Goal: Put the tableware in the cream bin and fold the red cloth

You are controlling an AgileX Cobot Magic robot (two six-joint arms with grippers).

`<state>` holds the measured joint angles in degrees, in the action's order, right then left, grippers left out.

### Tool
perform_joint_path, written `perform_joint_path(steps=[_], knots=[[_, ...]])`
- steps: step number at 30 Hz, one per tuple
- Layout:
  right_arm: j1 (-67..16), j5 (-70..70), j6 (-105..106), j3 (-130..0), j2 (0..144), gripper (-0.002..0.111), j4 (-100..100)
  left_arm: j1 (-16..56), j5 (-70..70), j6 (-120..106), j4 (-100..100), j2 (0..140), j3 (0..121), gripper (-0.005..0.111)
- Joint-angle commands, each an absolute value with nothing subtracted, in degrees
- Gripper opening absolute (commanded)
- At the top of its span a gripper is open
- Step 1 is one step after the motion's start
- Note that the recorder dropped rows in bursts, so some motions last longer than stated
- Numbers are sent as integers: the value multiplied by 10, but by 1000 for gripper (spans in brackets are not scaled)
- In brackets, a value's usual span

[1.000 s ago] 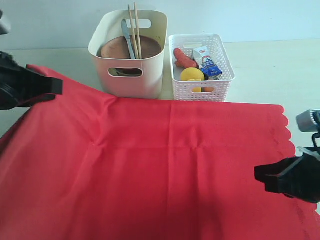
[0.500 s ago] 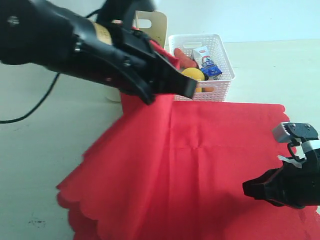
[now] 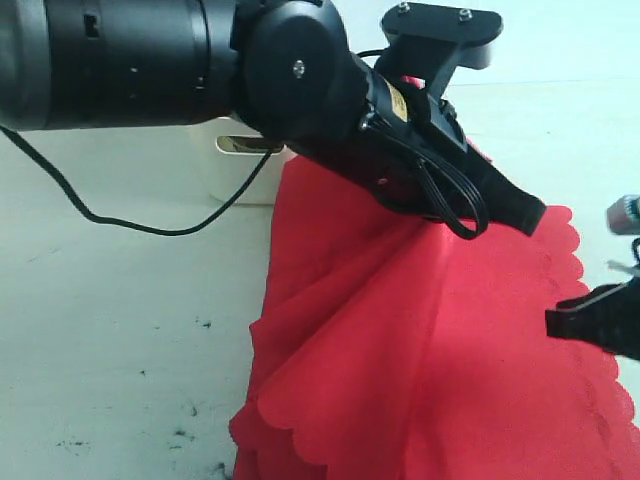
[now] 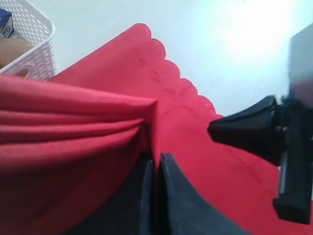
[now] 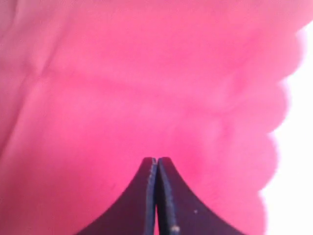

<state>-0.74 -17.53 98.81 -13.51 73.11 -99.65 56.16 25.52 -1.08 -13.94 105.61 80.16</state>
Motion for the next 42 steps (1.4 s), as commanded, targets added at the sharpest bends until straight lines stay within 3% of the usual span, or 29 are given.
perform_joint_path(steps=[1,7,12,22,25,27,31,33,36,38,40,42], knots=[[-6,-115,940,-122,571,0,-999,579,249,-28,-139,1088,838,0],[-6,4,870,-89,334,0,-999,594,245,-28,-137,1156,917,0],[-6,-10,862,-57,197,0,-999,594,228,-43,-137,1218,979,0],[-6,-14,862,-38,125,0,-999,613,195,-43,-140,1296,1021,1],[-6,-14,862,-38,125,0,-999,619,187,-43,-128,1300,1021,14],[-6,-14,862,-38,125,0,-999,619,186,-43,-128,1300,1021,35],[-6,-14,862,-38,125,0,-999,619,174,-56,-124,1300,1021,90],[-6,-11,865,-38,125,0,-999,616,179,-80,-122,1293,1021,105],[-6,-5,880,-38,125,0,-999,605,228,-80,-117,1275,1021,100],[-6,-4,880,-38,125,0,-999,591,279,-80,-107,1259,1021,88],[-6,-4,880,-38,125,0,-999,574,315,-84,-106,1244,1020,64],[-6,-4,880,-38,125,0,-999,560,323,-86,-114,1230,1012,33]])
